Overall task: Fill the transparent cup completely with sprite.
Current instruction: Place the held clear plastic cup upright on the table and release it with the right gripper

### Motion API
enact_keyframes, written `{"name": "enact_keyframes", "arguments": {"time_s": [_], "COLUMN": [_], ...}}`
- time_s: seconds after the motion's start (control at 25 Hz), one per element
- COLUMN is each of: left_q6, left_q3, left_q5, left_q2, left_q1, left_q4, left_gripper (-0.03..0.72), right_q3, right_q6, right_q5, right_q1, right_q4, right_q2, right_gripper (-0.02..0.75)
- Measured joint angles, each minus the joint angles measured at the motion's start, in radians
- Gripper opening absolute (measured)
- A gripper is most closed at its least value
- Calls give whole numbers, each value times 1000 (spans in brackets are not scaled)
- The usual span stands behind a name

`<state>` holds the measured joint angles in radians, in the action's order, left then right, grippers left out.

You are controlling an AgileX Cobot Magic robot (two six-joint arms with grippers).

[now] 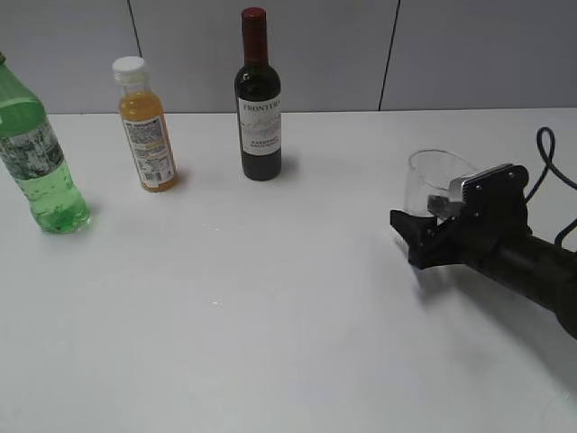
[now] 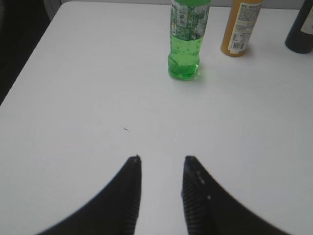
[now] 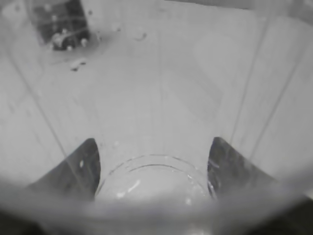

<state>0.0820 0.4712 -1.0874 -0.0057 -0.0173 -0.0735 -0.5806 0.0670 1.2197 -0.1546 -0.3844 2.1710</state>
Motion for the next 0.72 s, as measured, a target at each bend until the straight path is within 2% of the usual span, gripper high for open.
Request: {"name": "enact_keyframes", "arguments": {"time_s": [0.12,0.24,0.4,0.52,0.72], "left_q6": [0,0,0,0,0], "left_q3": [0,0,0,0,0], "left_q5": [0,0,0,0,0], "left_q2": [0,0,0,0,0], "left_q1": [0,0,0,0,0], "left_q4": [0,0,0,0,0], "left_gripper": [235,235,235,235,235], "right_q3": [0,-26,-117,-202,-334], "right_q6": [0,13,119,189,240], "right_q5": [0,0,-1,-5,-75], "right_q1": [0,0,-4,-28,-137], "right_q4": [-145,-345,-591,-685,-756], "right_q2": [-23,-28,-28,-28,-24], "right_gripper": [512,512,512,510,510]}}
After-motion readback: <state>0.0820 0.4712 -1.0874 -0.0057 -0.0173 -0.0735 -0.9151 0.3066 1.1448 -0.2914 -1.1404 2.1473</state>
